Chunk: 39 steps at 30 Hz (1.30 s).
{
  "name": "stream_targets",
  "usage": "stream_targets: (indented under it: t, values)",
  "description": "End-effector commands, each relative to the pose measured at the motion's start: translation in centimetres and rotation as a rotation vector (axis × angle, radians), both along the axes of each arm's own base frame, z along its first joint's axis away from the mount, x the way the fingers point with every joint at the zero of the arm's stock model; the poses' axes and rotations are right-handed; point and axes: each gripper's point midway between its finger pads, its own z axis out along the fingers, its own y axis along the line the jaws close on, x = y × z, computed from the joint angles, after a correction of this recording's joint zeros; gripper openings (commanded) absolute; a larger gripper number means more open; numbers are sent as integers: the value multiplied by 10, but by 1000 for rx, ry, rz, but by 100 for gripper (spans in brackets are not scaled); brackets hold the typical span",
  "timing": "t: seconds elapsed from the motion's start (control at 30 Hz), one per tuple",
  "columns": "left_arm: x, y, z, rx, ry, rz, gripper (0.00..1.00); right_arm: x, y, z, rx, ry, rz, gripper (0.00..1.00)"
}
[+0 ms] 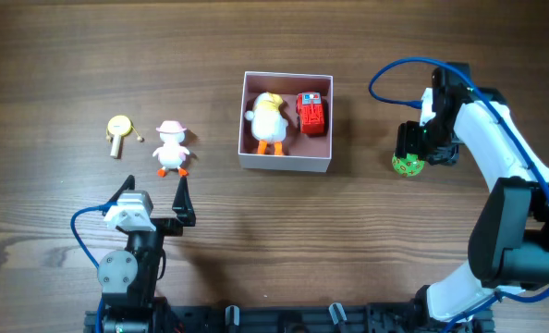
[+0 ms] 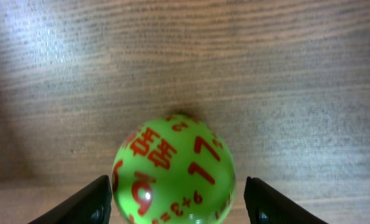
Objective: Pack container
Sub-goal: 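Lower the right gripper and grasp the green ball, then carry the green ball into the box and release it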
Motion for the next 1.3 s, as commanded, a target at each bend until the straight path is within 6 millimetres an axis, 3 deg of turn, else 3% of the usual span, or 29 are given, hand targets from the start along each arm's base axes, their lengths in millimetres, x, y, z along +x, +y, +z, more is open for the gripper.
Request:
stream_targets:
  t: [0.0,0.13,0.43,0.73,1.0,1.27]
  values:
    - [0,4,-4,9,7,17,100,-10,-1,-14,-15,31,4,70]
    - [0,4,-4,9,7,17,100,-12,-1,-16,-14,32,4,68]
    - [0,4,-4,9,7,17,100,-10,-1,-16,-15,26,3,47]
    - [0,4,-4,9,7,17,100,-3,-2,-7,-15,10,-1,44]
    - [0,4,-4,9,7,17,100,33,3,57,23,-77,4,44]
    - [0,4,-4,9,7,17,100,65,63,140,312,-228,56,40]
